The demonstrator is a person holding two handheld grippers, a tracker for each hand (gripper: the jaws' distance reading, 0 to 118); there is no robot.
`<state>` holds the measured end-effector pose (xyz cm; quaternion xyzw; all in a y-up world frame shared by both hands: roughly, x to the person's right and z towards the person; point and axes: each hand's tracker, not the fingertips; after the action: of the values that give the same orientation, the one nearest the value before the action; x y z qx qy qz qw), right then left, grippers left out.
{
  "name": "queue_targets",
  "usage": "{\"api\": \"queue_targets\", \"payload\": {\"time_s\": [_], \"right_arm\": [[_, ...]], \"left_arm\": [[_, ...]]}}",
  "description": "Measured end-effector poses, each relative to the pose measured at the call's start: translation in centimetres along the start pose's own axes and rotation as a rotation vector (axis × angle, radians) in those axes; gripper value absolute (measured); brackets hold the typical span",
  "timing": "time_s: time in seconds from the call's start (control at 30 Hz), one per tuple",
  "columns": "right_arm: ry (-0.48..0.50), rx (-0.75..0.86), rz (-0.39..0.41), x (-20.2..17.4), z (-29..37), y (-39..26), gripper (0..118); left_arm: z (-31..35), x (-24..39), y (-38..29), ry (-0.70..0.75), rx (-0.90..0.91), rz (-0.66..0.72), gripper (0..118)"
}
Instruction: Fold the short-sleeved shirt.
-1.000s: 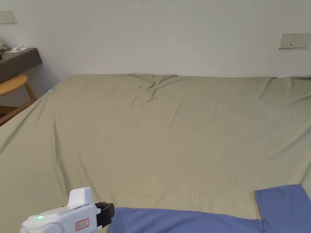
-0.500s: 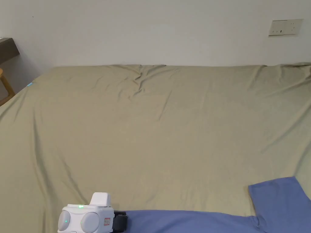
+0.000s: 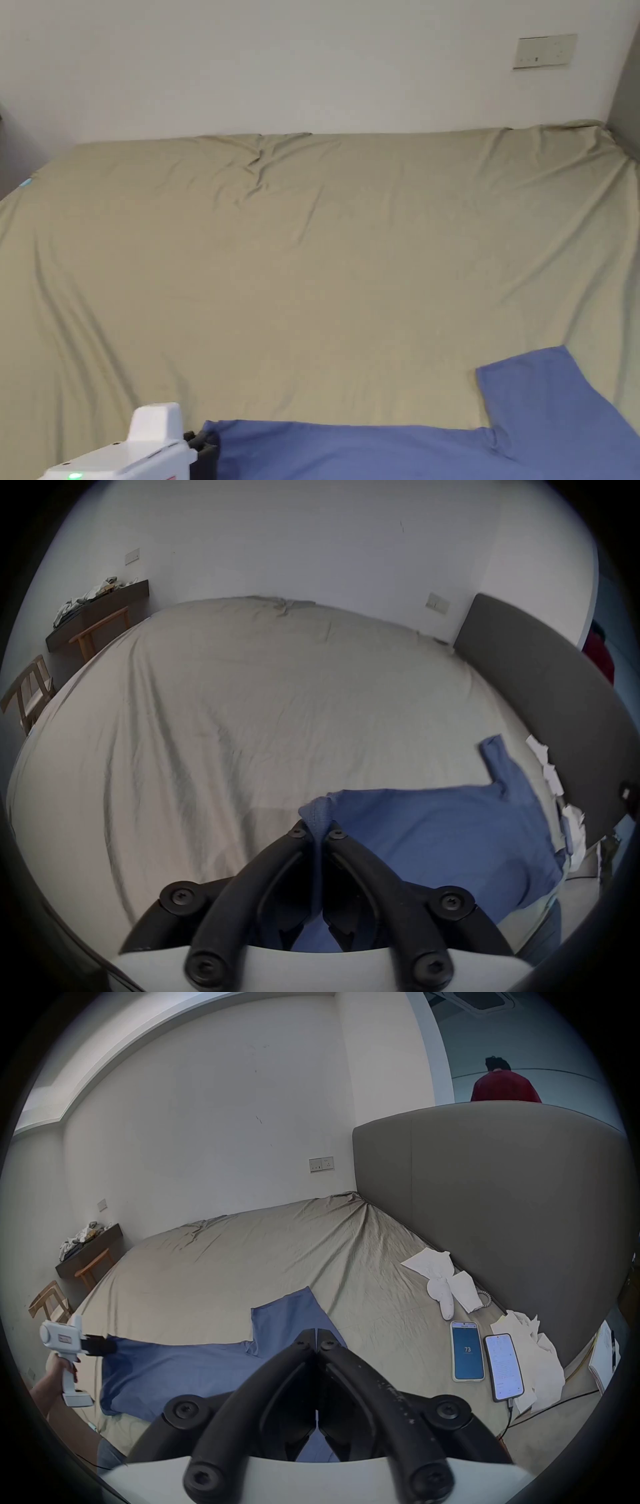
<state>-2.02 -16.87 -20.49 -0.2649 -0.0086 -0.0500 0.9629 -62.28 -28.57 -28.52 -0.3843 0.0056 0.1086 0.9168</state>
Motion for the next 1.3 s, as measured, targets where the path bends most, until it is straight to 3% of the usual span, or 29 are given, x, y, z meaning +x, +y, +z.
{"api": "queue_targets", "payload": {"time_s": [0.17,0.27,0.3,0.37,0.4,0.43,0.47,0.53,0.63,0.7,0.77,0.87,0.93,1.03,1.07,1.13,1.17,1.3], "right_arm": [[-0.006,-0.032,0.060,1.3,-6.9,0.3,1],[0.063,-0.127,0.028,2.5,-13.5,0.4,4],[0.072,-0.177,0.010,3.0,-15.6,0.6,30],[0.093,-0.281,0.037,3.6,-20.5,0.1,111],[0.066,-0.339,0.027,3.8,-22.6,-0.3,118],[0.089,-0.408,0.017,4.4,-24.6,-1.0,108],[0.119,-0.392,-0.041,4.7,-25.5,-1.7,102],[0.103,-0.496,-0.069,5.0,-27.2,-2.6,98],[0.061,-0.606,-0.023,4.9,-28.0,-4.4,86],[0.040,-0.596,0.043,4.4,-27.7,-5.2,80],[0.004,-0.564,0.076,3.5,-26.6,-5.1,66],[0.109,-0.551,0.060,2.2,-24.5,-5.0,7],[0.129,-0.555,0.059,1.2,-23.4,-5.2,6],[0.074,-0.335,0.169,-0.2,-19.6,-3.8,4],[0.081,-0.253,0.147,-0.3,-17.6,-2.9,4],[0.120,-0.133,0.022,-0.3,-13.8,-1.1,4],[0.094,-0.047,0.001,-0.5,-11.4,-0.2,4],[0.031,0.267,0.036,-1.3,-2.0,3.4,4]], "left_arm": [[3.6,2.2,1.2,-0.040,0.131,0.029,4],[5.5,3.5,2.0,-0.060,0.207,0.032,4],[6.0,3.9,2.2,-0.068,0.213,0.030,4],[7.1,4.7,2.6,-0.089,0.245,0.030,4],[7.5,5.1,2.9,-0.096,0.246,0.031,4],[7.8,5.3,3.0,-0.103,0.248,0.035,4],[8.1,5.6,3.1,-0.102,0.255,0.038,4],[8.5,5.9,3.3,-0.114,0.265,0.047,4],[8.6,6.4,3.0,-0.104,0.263,0.033,4],[8.3,6.5,2.9,-0.093,0.252,0.027,4],[7.9,6.4,2.6,-0.100,0.237,0.047,4],[7.6,6.4,2.3,-0.093,0.230,0.056,4],[7.5,6.1,2.3,-0.088,0.226,0.068,4],[8.1,6.0,2.2,-0.073,0.235,0.078,4],[8.6,5.9,2.2,-0.063,0.252,0.076,4],[9.9,5.7,2.1,-0.049,0.281,0.084,4],[10.6,5.5,2.0,-0.045,0.299,0.092,4],[14.2,5.0,1.8,0.035,0.402,0.111,4]]}}
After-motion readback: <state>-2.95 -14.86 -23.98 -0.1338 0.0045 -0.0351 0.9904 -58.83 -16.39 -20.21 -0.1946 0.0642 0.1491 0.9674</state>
